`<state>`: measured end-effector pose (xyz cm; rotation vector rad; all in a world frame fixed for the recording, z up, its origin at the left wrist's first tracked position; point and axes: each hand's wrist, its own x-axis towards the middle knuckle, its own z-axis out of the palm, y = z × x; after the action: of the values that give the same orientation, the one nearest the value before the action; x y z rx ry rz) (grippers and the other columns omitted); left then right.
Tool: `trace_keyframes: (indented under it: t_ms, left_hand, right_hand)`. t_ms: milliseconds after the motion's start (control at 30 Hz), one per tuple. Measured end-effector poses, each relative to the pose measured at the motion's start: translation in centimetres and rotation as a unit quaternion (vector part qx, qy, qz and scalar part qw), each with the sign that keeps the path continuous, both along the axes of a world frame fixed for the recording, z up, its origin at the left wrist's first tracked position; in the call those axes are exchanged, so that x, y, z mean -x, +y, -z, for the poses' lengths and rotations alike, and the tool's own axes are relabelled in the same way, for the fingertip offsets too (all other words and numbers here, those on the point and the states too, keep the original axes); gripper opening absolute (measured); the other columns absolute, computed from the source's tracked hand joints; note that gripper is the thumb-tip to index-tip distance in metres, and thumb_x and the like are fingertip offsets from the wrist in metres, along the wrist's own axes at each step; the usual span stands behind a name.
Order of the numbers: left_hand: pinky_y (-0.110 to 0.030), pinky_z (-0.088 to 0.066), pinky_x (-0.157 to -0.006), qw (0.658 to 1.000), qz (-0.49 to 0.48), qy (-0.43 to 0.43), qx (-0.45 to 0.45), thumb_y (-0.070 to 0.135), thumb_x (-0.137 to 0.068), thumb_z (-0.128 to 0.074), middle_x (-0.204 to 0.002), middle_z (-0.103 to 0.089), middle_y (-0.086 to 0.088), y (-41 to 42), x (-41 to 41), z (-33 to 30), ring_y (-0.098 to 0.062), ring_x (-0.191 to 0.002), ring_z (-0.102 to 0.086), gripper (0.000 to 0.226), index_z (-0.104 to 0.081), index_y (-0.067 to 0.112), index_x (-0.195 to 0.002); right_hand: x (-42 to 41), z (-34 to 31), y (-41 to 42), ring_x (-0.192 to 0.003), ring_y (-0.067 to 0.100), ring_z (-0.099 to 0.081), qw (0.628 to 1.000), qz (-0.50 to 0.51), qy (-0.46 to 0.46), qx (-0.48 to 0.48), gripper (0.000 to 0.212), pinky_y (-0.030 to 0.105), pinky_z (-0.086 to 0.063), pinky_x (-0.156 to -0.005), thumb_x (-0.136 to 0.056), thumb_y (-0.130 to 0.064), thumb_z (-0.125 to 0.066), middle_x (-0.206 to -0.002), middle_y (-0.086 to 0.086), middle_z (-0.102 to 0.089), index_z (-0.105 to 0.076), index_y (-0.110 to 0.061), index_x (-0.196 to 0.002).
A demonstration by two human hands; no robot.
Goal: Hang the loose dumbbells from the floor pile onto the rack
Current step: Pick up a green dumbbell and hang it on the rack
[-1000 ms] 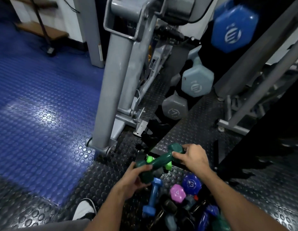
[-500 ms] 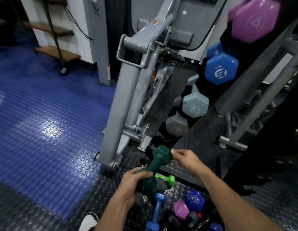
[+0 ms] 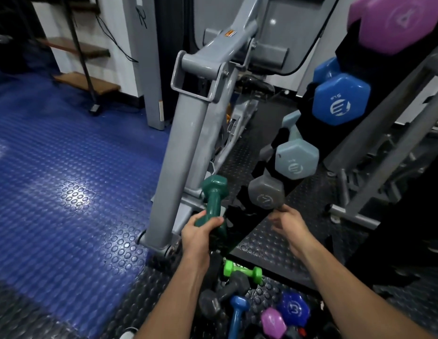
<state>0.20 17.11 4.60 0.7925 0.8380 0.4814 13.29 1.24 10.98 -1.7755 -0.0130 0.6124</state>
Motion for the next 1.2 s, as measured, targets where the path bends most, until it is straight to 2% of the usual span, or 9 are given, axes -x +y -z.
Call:
trace_keyframes:
  t_ms: [100, 133, 167, 267, 500, 667, 767, 1000, 1200]
  left_hand:
    - [-0.042, -0.059, -0.073, 0.999, 0.02, 0.004, -0.036, -0.002, -0.063, -0.088, -0.086, -0.075, -0.013, 0.6, -3.5, -0.9, -0.025, -0.068, -0.07, 0.054, -0.07, 0.009, -0.113]
    - [-0.04, -0.06, -0.071, 0.999, 0.025, 0.003, -0.044, -0.003, -0.064, -0.088, -0.087, -0.075, -0.013, 0.7, -4.6, -1.0, -0.024, -0.067, -0.07, 0.053, -0.07, 0.009, -0.113]
    - [-0.036, -0.06, -0.067, 0.998, 0.033, 0.007, -0.053, -0.002, -0.064, -0.088, -0.089, -0.075, -0.013, 0.8, -5.4, -1.3, -0.022, -0.066, -0.069, 0.052, -0.07, 0.01, -0.112]
    - [-0.028, -0.056, -0.057, 0.994, 0.056, 0.024, -0.086, 0.006, -0.061, -0.091, -0.095, -0.074, -0.014, 0.7, -7.6, -1.4, -0.019, -0.066, -0.069, 0.055, -0.07, 0.013, -0.111]
    - [-0.047, -0.063, -0.078, 0.968, 0.106, 0.088, -0.212, 0.038, -0.034, -0.085, -0.097, -0.076, -0.011, 0.9, -10.0, 0.5, -0.028, -0.086, -0.075, 0.07, -0.069, 0.028, -0.101]
    - [-0.037, -0.051, -0.103, 0.82, 0.225, 0.164, -0.501, 0.04, -0.058, -0.087, -0.131, -0.064, -0.006, 0.2, -9.6, 0.2, -0.024, -0.121, -0.06, 0.096, -0.051, 0.015, -0.144]
    - [-0.041, -0.041, -0.112, 0.752, 0.286, 0.16, -0.572, 0.039, -0.061, -0.09, -0.145, -0.05, -0.006, -0.4, -9.7, -0.4, -0.026, -0.135, -0.046, 0.114, -0.032, 0.014, -0.155]
    - [-0.043, -0.055, -0.099, 0.818, 0.31, 0.082, -0.477, 0.033, -0.049, -0.094, -0.126, -0.066, 0.004, 0.0, -9.1, 0.5, -0.017, -0.115, -0.063, 0.102, -0.045, 0.029, -0.138]
    - [-0.044, -0.055, -0.1, 0.84, 0.316, 0.06, -0.437, 0.023, -0.054, -0.096, -0.12, -0.07, 0.007, 0.4, -9.0, 0.9, -0.015, -0.11, -0.067, 0.088, -0.052, 0.027, -0.131]
  right_hand:
    - [-0.5, 0.7, -0.1, -0.122, 0.042, -0.055, 1.0, 0.007, -0.005, -0.006, 0.053, 0.053, -0.043, -0.11, -0.093, 0.01, -0.05, -0.09, -0.015, -0.073, -0.057, -0.011, -0.142]
    - [-0.7, 1.0, 0.0, -0.109, 0.042, -0.062, 1.0, 0.007, -0.003, -0.008, 0.053, 0.056, -0.042, -0.11, -0.093, 0.011, -0.049, -0.09, -0.015, -0.075, -0.06, -0.014, -0.138]
    - [-0.8, 1.4, -0.2, -0.096, 0.024, -0.059, 1.0, 0.003, 0.0, -0.011, 0.052, 0.056, -0.044, -0.108, -0.091, 0.012, -0.049, -0.093, -0.012, -0.076, -0.065, -0.018, -0.131]
    - [-1.4, 2.1, -0.4, -0.106, 0.018, -0.062, 1.0, -0.01, 0.002, -0.022, 0.054, 0.045, -0.046, -0.107, -0.088, 0.014, -0.048, -0.094, -0.015, -0.079, -0.068, -0.022, -0.123]
    - [-2.3, 3.0, -1.2, -0.112, 0.01, -0.069, 1.0, -0.029, -0.002, -0.006, 0.061, 0.03, -0.05, -0.085, -0.086, 0.01, -0.049, -0.117, -0.009, -0.076, -0.062, -0.02, -0.138]
    - [-2.3, 2.9, -1.5, -0.111, 0.006, -0.069, 0.999, -0.046, -0.001, -0.006, 0.068, 0.027, -0.05, -0.083, -0.084, 0.012, -0.047, -0.127, -0.008, -0.072, -0.059, -0.023, -0.142]
    - [-2.1, 2.8, -1.6, -0.11, 0.006, -0.07, 0.999, -0.047, 0.0, -0.011, 0.068, 0.027, -0.049, -0.086, -0.084, 0.013, -0.047, -0.127, -0.006, -0.073, -0.062, -0.024, -0.138]
    - [-1.5, 2.0, -1.3, -0.111, 0.014, -0.068, 0.999, -0.045, -0.007, 0.014, 0.069, 0.029, -0.052, -0.085, -0.087, 0.013, -0.047, -0.1, -0.021, -0.072, -0.05, -0.039, -0.133]
    - [-2.1, 1.9, -1.5, -0.109, 0.005, -0.063, 0.995, -0.085, -0.022, 0.038, 0.076, 0.019, -0.045, -0.071, -0.086, 0.011, -0.05, -0.147, -0.007, -0.058, -0.046, -0.025, -0.153]
